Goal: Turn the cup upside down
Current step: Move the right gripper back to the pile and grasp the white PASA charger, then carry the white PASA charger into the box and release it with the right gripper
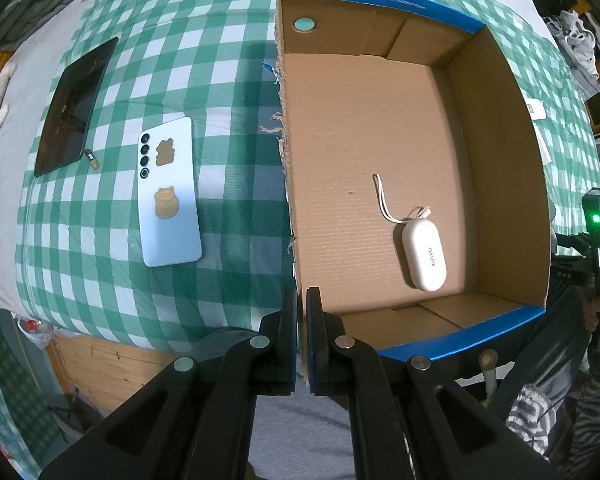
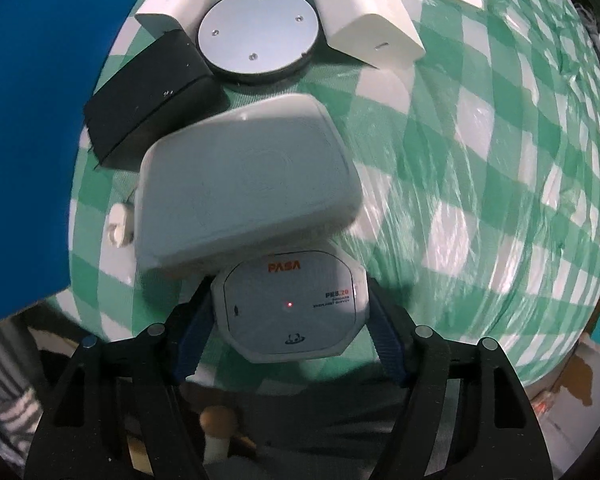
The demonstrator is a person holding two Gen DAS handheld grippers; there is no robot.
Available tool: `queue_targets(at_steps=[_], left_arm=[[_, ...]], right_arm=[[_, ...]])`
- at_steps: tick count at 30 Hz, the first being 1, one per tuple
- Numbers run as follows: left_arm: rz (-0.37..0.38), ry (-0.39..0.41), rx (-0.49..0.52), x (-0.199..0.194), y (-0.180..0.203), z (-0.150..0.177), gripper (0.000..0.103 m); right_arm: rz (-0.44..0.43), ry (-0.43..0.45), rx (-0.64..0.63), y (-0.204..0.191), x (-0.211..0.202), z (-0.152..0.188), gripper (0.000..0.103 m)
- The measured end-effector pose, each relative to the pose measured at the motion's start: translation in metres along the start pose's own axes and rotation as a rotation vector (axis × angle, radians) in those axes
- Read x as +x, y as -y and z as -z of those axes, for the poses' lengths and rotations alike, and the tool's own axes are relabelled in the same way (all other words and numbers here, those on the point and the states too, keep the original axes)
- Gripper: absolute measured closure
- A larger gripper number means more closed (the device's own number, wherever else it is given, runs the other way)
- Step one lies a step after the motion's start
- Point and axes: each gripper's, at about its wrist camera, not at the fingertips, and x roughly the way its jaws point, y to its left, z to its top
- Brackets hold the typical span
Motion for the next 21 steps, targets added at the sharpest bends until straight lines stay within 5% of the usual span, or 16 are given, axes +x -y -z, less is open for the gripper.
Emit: queue_targets(at_steps=[21], left_arm=[[-0.001, -0.001, -0.001, 0.0, 0.001, -0.001, 0.099]], right_arm=[[-0.042, 0.165, -0.102, -0.012, -0.108, 0.006, 0.031]])
